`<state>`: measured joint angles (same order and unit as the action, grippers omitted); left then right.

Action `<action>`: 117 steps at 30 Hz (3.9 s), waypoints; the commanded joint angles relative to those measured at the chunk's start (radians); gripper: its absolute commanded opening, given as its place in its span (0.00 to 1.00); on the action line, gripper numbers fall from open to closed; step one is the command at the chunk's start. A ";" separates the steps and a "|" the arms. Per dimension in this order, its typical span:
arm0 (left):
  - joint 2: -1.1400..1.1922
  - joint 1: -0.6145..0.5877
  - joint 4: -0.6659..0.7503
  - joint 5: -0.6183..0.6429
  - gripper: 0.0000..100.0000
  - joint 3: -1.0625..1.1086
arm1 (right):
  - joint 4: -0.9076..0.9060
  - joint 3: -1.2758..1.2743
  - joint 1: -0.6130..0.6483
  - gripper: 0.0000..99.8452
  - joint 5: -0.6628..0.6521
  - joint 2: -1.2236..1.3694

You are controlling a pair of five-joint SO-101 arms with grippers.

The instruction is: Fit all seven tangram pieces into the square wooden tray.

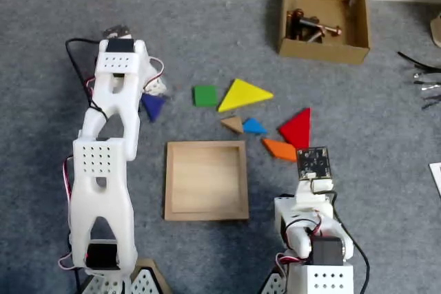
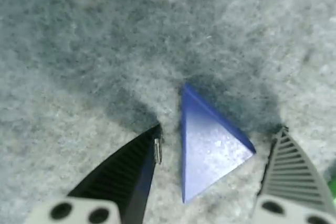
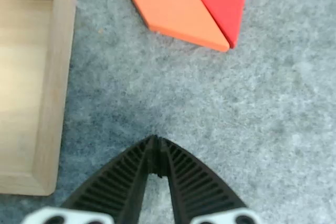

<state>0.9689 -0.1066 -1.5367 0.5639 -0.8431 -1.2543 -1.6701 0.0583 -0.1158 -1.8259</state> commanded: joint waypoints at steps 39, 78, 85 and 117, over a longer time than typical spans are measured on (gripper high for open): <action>-0.010 -0.007 -0.020 0.005 0.02 -0.039 | 0.007 -0.122 0.007 0.01 0.005 -0.013; -0.249 0.208 -0.224 -0.408 0.00 -0.022 | 0.007 -0.122 0.007 0.01 0.005 -0.013; -0.409 0.364 -0.219 -0.413 0.00 0.209 | 0.007 -0.122 0.007 0.01 0.005 -0.013; -0.446 0.714 -0.218 -0.405 0.00 0.552 | 0.007 -0.122 0.007 0.01 0.005 -0.013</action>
<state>0.6007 0.5639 -1.7453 0.1573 -0.3107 -1.2543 -1.6701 0.0583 -0.1158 -1.8259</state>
